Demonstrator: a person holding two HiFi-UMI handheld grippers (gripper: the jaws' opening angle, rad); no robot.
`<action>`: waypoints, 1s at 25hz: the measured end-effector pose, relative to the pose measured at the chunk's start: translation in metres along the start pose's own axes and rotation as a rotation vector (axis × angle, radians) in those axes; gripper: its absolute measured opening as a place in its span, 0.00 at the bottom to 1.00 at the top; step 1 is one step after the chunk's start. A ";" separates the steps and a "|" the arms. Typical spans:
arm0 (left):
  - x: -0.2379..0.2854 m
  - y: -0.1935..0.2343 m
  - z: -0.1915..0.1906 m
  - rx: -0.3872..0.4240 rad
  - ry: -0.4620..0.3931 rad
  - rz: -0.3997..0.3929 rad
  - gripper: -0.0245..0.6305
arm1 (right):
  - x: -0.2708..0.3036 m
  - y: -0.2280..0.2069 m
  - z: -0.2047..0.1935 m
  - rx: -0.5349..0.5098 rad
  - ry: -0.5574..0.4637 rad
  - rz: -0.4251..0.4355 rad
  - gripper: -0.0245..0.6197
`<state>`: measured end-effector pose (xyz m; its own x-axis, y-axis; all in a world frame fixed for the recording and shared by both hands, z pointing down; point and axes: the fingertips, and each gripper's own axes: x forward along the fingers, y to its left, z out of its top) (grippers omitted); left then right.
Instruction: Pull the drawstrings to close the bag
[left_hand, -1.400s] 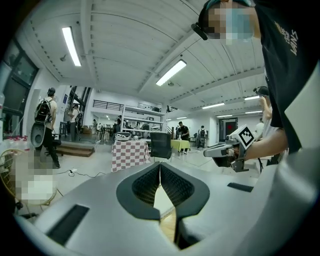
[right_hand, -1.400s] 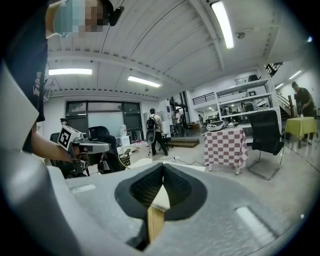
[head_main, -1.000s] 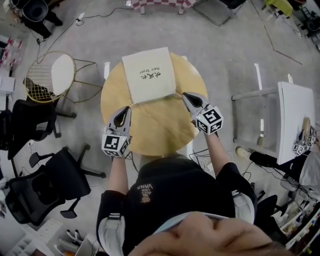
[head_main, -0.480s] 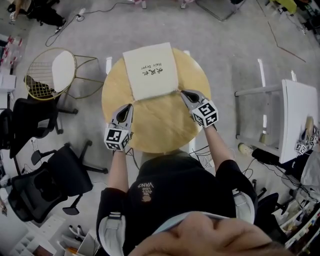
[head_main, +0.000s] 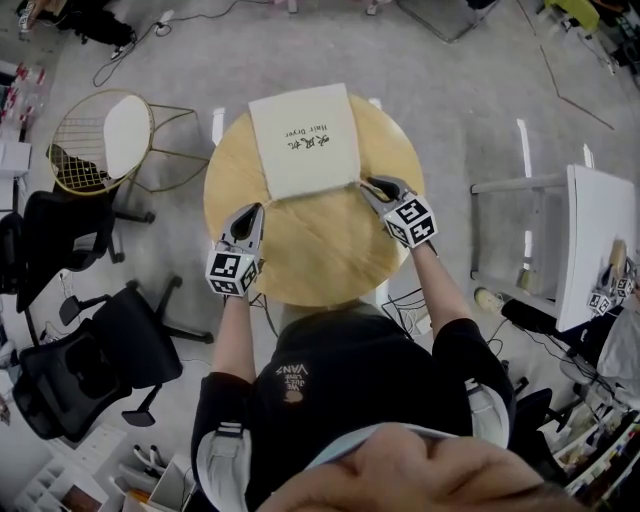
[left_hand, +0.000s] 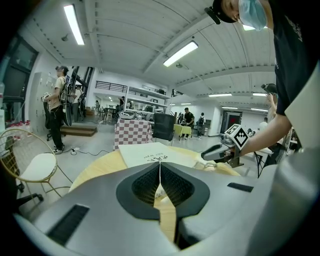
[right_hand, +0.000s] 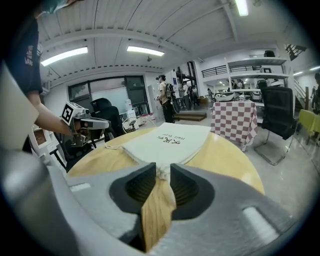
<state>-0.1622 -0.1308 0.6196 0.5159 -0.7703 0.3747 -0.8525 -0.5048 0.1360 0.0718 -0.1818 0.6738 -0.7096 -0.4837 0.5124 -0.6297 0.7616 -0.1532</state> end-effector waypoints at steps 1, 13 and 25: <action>0.000 0.001 -0.001 -0.002 0.002 0.000 0.03 | 0.003 0.000 -0.002 -0.010 0.015 0.006 0.18; 0.002 0.010 -0.010 -0.008 0.022 -0.009 0.03 | 0.019 -0.005 -0.022 -0.085 0.129 0.021 0.17; 0.009 0.016 -0.025 -0.007 0.059 -0.035 0.04 | 0.029 -0.005 -0.025 -0.102 0.164 0.035 0.15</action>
<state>-0.1729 -0.1359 0.6477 0.5396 -0.7278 0.4233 -0.8348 -0.5278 0.1567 0.0627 -0.1892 0.7104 -0.6642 -0.3853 0.6406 -0.5642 0.8206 -0.0914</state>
